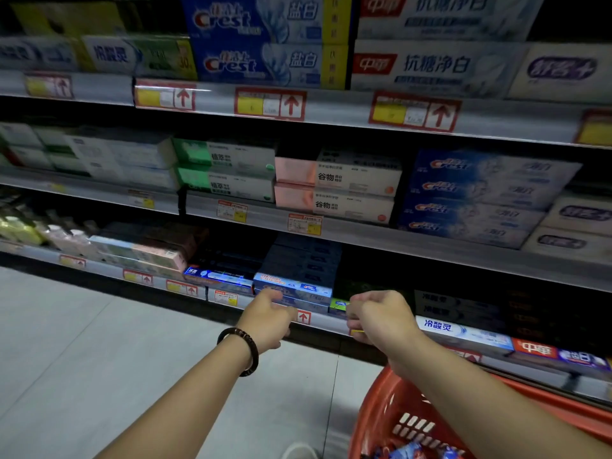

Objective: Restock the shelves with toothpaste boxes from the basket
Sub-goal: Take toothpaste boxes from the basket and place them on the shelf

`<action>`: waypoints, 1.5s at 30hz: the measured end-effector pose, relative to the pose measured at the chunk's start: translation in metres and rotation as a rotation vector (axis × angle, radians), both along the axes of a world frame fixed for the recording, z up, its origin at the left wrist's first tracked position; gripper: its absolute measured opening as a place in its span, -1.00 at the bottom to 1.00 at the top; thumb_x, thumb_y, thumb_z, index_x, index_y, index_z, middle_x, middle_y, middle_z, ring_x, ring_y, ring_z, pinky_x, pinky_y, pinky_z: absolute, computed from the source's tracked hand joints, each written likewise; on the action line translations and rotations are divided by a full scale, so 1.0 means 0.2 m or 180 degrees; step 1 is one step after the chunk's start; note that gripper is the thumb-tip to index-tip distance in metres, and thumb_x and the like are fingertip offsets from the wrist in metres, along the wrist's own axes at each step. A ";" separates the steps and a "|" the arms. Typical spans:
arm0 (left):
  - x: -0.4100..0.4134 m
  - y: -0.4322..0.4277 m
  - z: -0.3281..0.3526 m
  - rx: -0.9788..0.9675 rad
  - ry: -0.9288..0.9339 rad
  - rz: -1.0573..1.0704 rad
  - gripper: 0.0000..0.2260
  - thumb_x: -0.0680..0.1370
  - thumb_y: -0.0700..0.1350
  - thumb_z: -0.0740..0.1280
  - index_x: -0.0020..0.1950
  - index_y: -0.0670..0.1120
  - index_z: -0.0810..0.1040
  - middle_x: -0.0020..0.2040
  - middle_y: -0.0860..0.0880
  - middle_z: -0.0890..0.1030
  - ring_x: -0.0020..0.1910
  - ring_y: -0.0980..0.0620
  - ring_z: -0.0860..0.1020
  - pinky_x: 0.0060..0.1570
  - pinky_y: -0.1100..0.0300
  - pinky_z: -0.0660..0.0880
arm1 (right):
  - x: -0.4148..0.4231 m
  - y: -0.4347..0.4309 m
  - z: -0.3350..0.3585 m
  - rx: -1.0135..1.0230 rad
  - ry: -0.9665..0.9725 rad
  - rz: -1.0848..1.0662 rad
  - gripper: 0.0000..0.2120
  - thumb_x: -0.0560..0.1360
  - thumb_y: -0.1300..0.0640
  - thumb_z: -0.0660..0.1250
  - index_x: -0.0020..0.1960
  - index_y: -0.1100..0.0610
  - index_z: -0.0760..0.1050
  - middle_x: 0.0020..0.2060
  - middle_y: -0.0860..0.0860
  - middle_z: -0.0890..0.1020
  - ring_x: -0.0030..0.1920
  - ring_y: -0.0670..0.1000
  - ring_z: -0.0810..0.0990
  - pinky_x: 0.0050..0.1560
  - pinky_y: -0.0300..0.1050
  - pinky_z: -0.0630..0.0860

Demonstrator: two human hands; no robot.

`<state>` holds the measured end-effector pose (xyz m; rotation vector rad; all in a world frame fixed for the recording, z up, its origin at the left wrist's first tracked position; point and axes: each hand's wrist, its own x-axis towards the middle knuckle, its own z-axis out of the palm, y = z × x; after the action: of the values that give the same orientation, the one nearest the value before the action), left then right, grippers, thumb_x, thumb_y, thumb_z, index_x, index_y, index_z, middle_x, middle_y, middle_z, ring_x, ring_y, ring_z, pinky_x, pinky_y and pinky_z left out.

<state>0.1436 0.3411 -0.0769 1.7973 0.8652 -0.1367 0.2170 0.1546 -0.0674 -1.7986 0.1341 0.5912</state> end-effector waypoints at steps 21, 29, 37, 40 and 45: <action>-0.20 -0.43 0.64 0.0194 -0.0445 -0.0514 -0.57 0.64 -0.04 0.39 0.49 0.01 0.40 0.13 -0.02 0.62 -0.03 0.00 0.71 -0.21 0.10 0.65 | -0.32 -0.52 0.45 0.0248 -0.0392 -0.0257 -0.85 0.59 0.20 0.43 0.15 0.10 0.63 -0.02 0.10 0.75 0.00 0.10 0.76 -0.13 -0.04 0.70; -0.29 -0.68 0.78 0.0162 -0.0613 -0.0707 -0.60 0.64 -0.02 0.39 0.46 0.04 0.41 0.13 0.03 0.63 -0.06 0.01 0.73 -0.11 0.01 0.70 | -0.51 -0.80 0.60 0.0493 -0.0403 -0.0415 -0.83 0.63 0.26 0.37 0.20 0.14 0.61 0.02 0.13 0.75 0.03 0.12 0.76 -0.02 0.00 0.70; -0.39 -0.96 0.84 -0.0105 -0.0670 -0.0882 -0.62 0.66 -0.10 0.37 0.46 -0.04 0.41 0.13 -0.01 0.63 -0.01 -0.07 0.73 -0.32 0.18 0.60 | -0.66 -1.11 0.68 0.0588 -0.0457 -0.0508 -0.81 0.64 0.24 0.39 0.24 0.14 0.62 0.02 0.10 0.77 0.04 0.07 0.77 0.07 0.03 0.70; -0.40 -1.05 0.83 -0.0162 -0.0667 -0.0938 -0.62 0.65 -0.12 0.38 0.46 -0.07 0.41 0.15 -0.08 0.63 0.04 -0.19 0.72 -0.16 -0.02 0.66 | -0.70 -1.20 0.69 0.0704 -0.0357 -0.0630 -0.84 0.64 0.24 0.38 0.21 0.13 0.63 -0.01 0.10 0.78 0.04 0.09 0.78 0.12 0.07 0.71; -0.43 -1.16 0.81 -0.0144 -0.0712 -0.1086 -0.62 0.65 -0.10 0.38 0.45 -0.05 0.42 0.14 -0.06 0.64 0.00 -0.12 0.72 -0.10 -0.05 0.65 | -0.76 -1.32 0.68 0.0783 -0.0318 -0.0721 -0.85 0.65 0.22 0.38 0.20 0.13 0.63 -0.02 0.09 0.79 0.02 0.08 0.79 0.14 0.09 0.71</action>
<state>0.0585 0.1094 0.0848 1.8639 0.3909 -0.1687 0.0645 -0.1097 0.0692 -1.5451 0.1859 0.3397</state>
